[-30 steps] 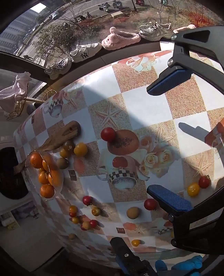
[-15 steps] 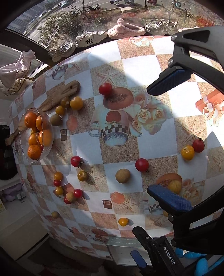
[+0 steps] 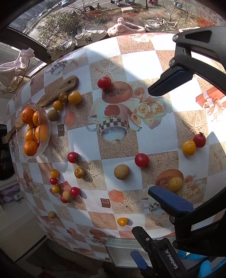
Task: Organize fruits
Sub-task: 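Move both tools over the scattered fruits on the table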
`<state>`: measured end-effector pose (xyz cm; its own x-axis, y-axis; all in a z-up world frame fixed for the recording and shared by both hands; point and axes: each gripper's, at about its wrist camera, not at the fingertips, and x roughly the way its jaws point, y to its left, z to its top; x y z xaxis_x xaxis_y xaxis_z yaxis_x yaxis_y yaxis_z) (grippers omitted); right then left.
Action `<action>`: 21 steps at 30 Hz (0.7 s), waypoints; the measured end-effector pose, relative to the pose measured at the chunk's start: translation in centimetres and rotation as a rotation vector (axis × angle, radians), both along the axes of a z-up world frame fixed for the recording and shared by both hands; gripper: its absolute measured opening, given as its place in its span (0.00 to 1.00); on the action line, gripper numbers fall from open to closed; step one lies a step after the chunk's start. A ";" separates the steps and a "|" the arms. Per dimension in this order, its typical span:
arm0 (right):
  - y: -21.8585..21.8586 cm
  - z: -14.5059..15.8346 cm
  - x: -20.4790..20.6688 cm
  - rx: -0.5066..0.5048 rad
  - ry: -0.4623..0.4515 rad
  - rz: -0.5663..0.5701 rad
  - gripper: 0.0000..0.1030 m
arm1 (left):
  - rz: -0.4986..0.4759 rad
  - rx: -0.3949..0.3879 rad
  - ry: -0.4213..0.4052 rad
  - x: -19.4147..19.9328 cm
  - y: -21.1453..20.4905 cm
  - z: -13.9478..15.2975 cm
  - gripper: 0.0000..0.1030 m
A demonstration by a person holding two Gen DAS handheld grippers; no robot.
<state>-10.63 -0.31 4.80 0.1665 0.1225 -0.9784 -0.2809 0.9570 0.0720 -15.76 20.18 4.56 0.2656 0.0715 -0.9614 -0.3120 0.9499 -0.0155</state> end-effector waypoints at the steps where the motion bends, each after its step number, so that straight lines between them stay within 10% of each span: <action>1: 0.0 0.0 0.0 -0.001 0.000 0.000 1.00 | -0.005 0.004 -0.003 0.0 -0.1 0.0 1.00; 21: -0.6 -0.2 0.2 0.002 0.004 -0.016 1.00 | 0.029 -0.034 0.008 0.5 0.3 -1.1 1.00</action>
<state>-10.39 -0.94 4.57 0.1650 0.1221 -0.9787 -0.2650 0.9613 0.0753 -15.26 20.50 3.41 0.2560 0.0465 -0.9655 -0.3401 0.9393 -0.0449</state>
